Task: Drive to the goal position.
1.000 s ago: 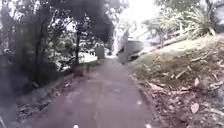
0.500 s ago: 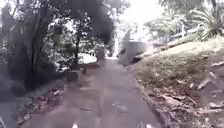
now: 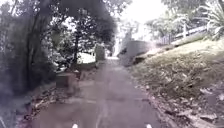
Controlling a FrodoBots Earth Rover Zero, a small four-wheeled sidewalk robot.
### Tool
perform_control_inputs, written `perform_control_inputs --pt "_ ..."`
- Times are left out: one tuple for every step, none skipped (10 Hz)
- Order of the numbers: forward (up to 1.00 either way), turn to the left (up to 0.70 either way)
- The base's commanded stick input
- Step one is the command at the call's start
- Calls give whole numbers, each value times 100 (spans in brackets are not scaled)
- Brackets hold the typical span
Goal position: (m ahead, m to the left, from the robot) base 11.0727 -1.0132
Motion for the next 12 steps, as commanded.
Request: perform_control_inputs --pt "100 0" --pt "100 0" --pt "100 0" --pt "100 0" --pt "100 0" --pt "100 0" --pt "100 0" --pt "100 0" --pt "100 0" --pt "100 0" --pt "100 0" --pt "100 0"
